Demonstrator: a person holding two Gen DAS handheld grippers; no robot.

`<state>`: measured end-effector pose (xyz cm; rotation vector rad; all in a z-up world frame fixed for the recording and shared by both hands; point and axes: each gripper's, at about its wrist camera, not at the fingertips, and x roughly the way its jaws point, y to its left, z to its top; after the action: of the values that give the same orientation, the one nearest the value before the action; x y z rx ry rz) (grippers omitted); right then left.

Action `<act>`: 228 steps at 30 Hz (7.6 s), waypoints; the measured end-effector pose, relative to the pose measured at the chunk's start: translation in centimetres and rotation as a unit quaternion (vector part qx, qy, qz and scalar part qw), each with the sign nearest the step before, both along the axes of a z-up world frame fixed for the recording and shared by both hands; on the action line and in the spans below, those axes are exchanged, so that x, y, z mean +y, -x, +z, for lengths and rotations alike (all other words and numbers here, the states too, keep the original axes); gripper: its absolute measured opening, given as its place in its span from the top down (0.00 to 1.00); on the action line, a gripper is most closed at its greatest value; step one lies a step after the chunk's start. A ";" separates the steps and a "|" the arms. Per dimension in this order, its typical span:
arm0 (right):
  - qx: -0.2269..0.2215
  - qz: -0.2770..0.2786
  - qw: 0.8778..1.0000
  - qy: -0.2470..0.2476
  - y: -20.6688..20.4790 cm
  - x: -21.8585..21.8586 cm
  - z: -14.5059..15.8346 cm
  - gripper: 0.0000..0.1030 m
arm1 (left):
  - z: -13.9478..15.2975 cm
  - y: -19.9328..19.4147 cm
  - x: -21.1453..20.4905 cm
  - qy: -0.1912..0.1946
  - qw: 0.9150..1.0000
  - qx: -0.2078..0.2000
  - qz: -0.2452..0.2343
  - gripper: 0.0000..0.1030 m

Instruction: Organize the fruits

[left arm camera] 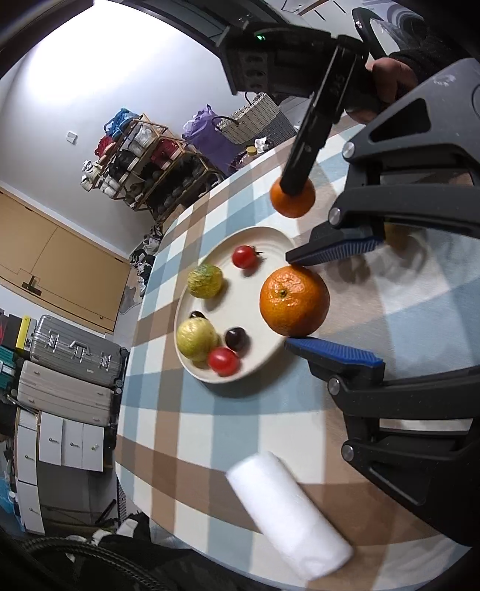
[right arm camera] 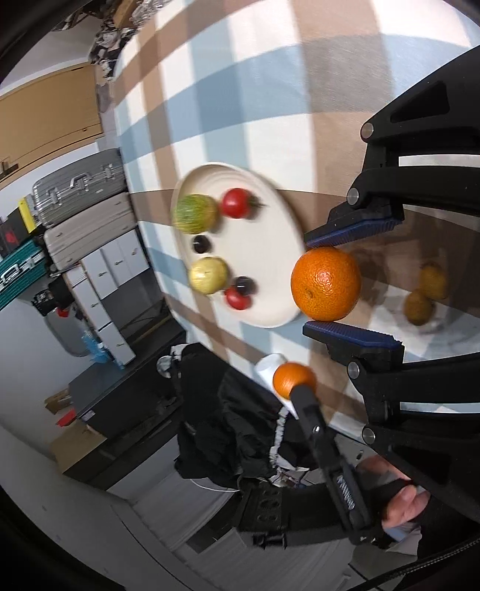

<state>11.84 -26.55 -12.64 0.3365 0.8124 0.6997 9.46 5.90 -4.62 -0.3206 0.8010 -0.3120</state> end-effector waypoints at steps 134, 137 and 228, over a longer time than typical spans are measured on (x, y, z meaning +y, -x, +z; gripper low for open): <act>-0.019 0.023 0.995 0.094 8.8 -0.8 -3.6 0.75 | -3.7 6.5 -6.8 -0.160 0.986 0.039 -0.027 0.01; -0.025 0.010 0.997 0.074 9.3 -2.3 -2.9 0.75 | -4.2 6.2 -8.3 -0.175 0.983 0.041 -0.042 0.01; 0.032 -0.019 0.997 0.074 -14.4 -0.2 -1.7 0.64 | -4.0 -14.7 -9.8 -0.086 0.992 0.059 -0.064 0.75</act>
<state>26.20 -26.78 -14.37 0.2405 0.9110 0.5909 24.13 -3.89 -8.66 -0.1258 0.9611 -0.3434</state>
